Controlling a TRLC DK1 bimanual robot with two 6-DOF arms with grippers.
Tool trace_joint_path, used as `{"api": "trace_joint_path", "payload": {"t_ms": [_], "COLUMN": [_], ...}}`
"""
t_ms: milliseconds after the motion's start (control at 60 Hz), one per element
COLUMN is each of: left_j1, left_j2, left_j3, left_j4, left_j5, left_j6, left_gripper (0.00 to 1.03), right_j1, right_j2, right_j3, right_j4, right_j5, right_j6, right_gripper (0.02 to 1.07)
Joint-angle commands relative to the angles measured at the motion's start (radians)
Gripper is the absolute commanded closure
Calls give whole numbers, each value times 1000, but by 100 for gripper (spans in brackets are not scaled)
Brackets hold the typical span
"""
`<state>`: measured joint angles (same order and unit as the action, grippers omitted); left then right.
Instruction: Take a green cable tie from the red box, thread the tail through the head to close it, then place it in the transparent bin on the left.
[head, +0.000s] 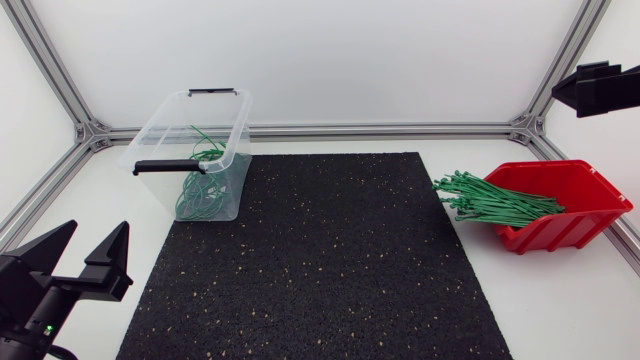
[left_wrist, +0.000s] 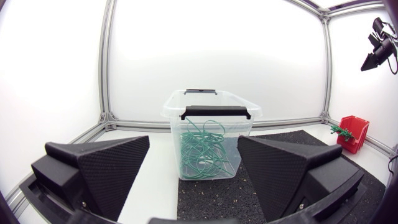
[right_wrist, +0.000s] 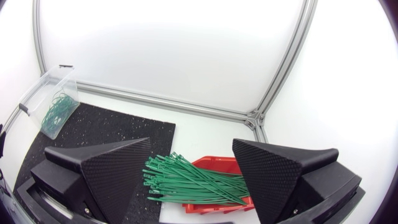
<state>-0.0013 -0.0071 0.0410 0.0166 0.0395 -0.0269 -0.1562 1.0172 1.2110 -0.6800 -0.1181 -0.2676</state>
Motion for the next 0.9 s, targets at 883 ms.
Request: {"api": "trace_joint_path", "payload": {"t_ms": [883], "left_j1": [-2], "left_j2": [-4], "left_j3": [-39], "left_j4": [-24], "left_j5": [-7], "left_j6": [-19], "left_gripper": [4], "right_j1": [-37], "right_j2": [517], "right_j3": [277], "right_j4": [-501], "right_j5": [-41], "right_j6": [-1032], "right_gripper": [16]}}
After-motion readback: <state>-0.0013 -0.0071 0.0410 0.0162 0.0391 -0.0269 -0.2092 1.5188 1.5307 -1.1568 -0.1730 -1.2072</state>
